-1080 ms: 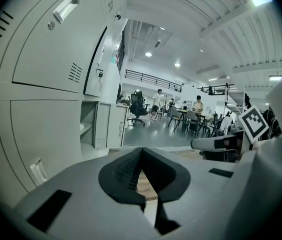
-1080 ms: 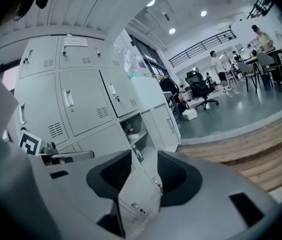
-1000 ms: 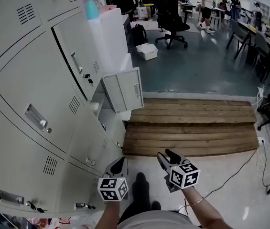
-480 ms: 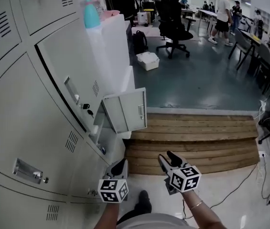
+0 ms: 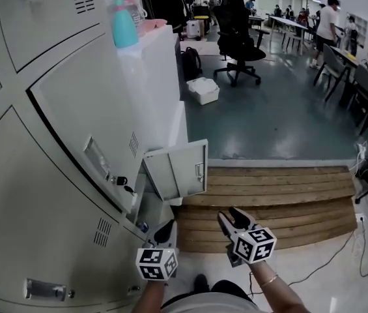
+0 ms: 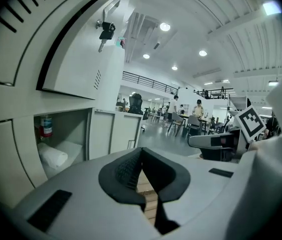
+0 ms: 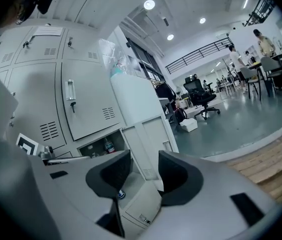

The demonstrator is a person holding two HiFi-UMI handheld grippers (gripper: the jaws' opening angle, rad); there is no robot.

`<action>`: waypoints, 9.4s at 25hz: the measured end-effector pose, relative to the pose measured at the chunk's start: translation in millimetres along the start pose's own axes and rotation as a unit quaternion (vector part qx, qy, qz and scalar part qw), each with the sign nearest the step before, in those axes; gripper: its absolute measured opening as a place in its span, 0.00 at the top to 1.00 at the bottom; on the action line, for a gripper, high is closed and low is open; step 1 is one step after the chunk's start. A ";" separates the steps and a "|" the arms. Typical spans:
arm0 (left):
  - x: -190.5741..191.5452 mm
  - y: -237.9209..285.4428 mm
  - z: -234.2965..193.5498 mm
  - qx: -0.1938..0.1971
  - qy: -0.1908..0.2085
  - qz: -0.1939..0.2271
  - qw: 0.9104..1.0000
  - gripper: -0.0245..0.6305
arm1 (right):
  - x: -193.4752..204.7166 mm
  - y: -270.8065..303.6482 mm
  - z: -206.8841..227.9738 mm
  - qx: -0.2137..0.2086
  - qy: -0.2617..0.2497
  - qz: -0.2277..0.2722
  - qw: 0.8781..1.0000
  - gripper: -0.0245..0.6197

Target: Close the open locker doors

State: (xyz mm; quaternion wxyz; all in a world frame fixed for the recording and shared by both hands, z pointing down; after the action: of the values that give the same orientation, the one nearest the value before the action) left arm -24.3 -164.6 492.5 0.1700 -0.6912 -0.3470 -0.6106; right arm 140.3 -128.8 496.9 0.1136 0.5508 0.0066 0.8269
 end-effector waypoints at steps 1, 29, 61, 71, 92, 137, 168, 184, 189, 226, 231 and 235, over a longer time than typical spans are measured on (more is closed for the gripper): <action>-0.8 4.1 -2.8 0.000 -0.001 -0.001 1.000 0.93 | -1.5 4.4 2.2 0.001 0.001 0.000 1.000 0.71; -12.1 99.8 -48.4 -0.116 -0.030 -0.006 0.993 0.93 | -94.3 195.8 87.3 -0.100 -0.023 -0.003 0.995 0.69; 6.0 80.1 -57.1 -0.167 -0.052 -0.019 0.984 0.93 | -86.1 220.8 67.0 -0.182 -0.066 -0.034 0.981 0.71; 11.2 36.3 -50.3 -0.168 -0.046 -0.012 0.985 0.93 | -60.4 161.2 29.6 -0.182 -0.074 -0.026 0.980 0.76; 30.8 -63.1 -56.7 -0.186 -0.053 -0.007 0.981 0.93 | -16.9 95.5 -36.9 -0.167 -0.079 -0.024 0.983 0.78; 38.7 -103.1 -79.9 -0.280 -0.083 0.008 0.956 0.93 | 17.8 100.4 -145.7 -0.351 -0.158 -0.086 0.919 0.76; 41.6 -140.9 -94.3 -0.358 -0.106 0.018 0.928 0.93 | 62.5 146.1 -253.6 -0.443 -0.178 -0.114 0.871 0.78; 38.5 -138.8 -98.4 -0.355 -0.103 0.019 0.929 0.93 | 59.3 146.3 -256.5 -0.450 -0.142 -0.123 0.873 0.79; 35.7 -123.6 -97.0 -0.335 -0.097 0.016 0.937 0.93 | 40.8 140.7 -238.4 -0.432 -0.119 -0.110 0.887 0.80; 16.8 -17.6 -63.0 -0.192 -0.036 -0.006 0.981 0.93 | 3.6 61.2 -24.8 -0.163 -0.111 -0.083 0.977 0.95; 17.2 -15.2 -58.9 -0.184 -0.032 -0.009 0.982 0.93 | 5.9 57.7 -12.9 -0.144 -0.103 -0.090 0.980 0.96; 17.0 -15.0 -56.9 -0.179 -0.027 -0.012 0.983 0.93 | 9.8 55.4 -6.6 -0.132 -0.110 -0.101 0.980 0.96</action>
State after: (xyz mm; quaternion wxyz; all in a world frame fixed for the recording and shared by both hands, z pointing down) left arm -75.7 -187.0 517.1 0.0271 -0.7226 -0.2449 -0.6459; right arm 120.6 -180.1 510.7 0.2678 0.6150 -0.0593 0.7392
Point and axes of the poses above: the fingertips, and each gripper's own axes: y forward along the fingers, z to its right, x out of its underside, the point moved 1 cm from there along -y, backward along the fingers, and after that the axes turned 7 degrees about z, right-handed, at the moved point
